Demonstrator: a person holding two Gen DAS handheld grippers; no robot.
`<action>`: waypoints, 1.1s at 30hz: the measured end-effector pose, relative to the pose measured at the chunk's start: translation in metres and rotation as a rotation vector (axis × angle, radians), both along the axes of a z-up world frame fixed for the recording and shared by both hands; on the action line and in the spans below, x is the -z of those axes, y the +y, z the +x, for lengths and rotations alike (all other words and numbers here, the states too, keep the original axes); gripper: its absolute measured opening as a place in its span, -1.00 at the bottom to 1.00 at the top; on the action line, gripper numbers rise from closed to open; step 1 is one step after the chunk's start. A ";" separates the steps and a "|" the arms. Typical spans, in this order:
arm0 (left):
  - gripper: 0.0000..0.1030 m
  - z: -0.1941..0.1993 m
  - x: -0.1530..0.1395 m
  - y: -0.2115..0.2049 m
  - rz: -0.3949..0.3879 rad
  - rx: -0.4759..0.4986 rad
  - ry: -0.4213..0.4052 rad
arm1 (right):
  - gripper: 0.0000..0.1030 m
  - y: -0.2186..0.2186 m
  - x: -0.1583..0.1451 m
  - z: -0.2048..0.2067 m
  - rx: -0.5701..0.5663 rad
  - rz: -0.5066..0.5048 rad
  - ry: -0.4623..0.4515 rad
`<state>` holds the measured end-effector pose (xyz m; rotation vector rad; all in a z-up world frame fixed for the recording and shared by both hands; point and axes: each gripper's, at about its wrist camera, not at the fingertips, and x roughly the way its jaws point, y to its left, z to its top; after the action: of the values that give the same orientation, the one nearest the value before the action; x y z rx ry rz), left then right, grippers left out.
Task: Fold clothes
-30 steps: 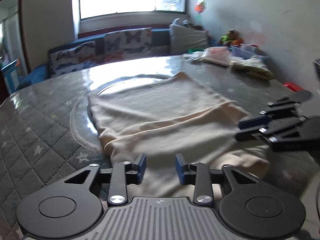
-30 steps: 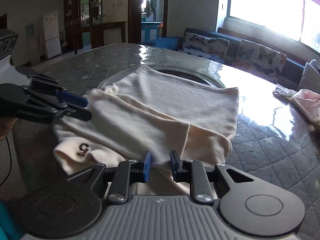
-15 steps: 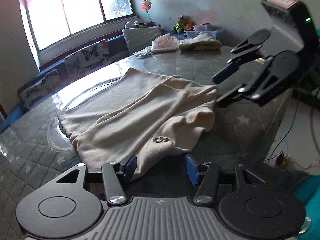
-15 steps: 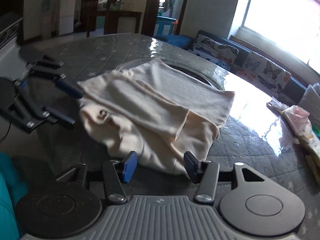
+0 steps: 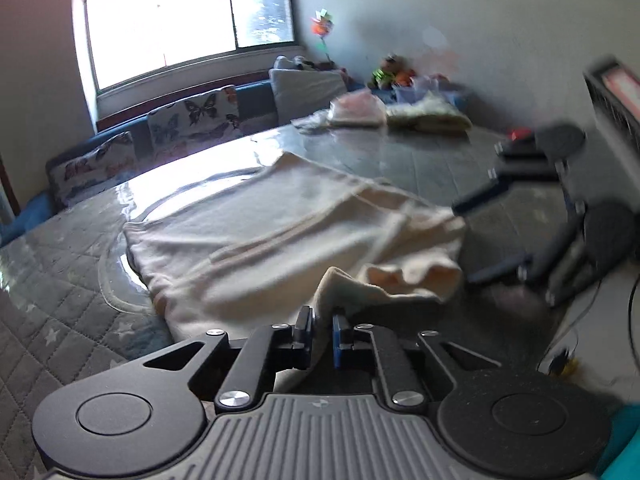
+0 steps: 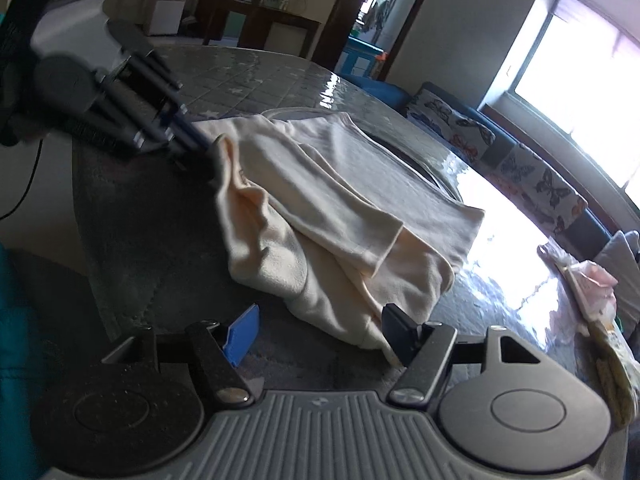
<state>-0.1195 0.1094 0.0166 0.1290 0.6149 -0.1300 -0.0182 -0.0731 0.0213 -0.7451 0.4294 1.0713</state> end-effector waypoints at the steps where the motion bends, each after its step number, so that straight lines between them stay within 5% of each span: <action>1: -0.79 0.003 -0.002 0.002 -0.011 -0.003 0.000 | 0.35 0.002 0.001 0.001 -0.003 0.007 0.000; 8: -0.79 0.014 -0.003 0.010 -0.045 -0.006 0.011 | 0.05 0.017 0.004 0.012 -0.022 0.065 0.025; 13: -0.59 0.005 0.001 0.012 -0.028 0.008 0.013 | -0.61 0.021 0.001 0.024 -0.020 0.093 0.110; 18: -0.05 -0.010 0.010 -0.001 0.082 0.039 0.000 | -0.74 0.020 -0.007 0.036 0.013 0.137 0.194; 23: -0.04 -0.013 0.021 -0.007 0.170 0.060 0.007 | -0.77 0.019 -0.013 0.040 0.032 0.161 0.225; 24: -0.04 -0.012 0.022 -0.006 0.175 0.064 0.008 | -0.78 0.019 -0.014 0.039 0.033 0.164 0.226; 26: -0.55 -0.009 0.022 -0.002 0.157 0.068 0.018 | -0.81 0.019 -0.015 0.038 0.036 0.170 0.226; 28: -0.79 -0.006 0.022 0.002 0.136 0.071 0.026 | -0.83 0.019 -0.016 0.037 0.039 0.178 0.224; 33: -0.90 -0.013 0.011 0.009 0.084 0.053 -0.001 | -0.85 0.016 -0.022 0.029 0.032 0.192 0.209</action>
<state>-0.1322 0.1181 0.0059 0.2268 0.6158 -0.1557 0.0111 -0.0569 0.0433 -0.4564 0.5069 1.1469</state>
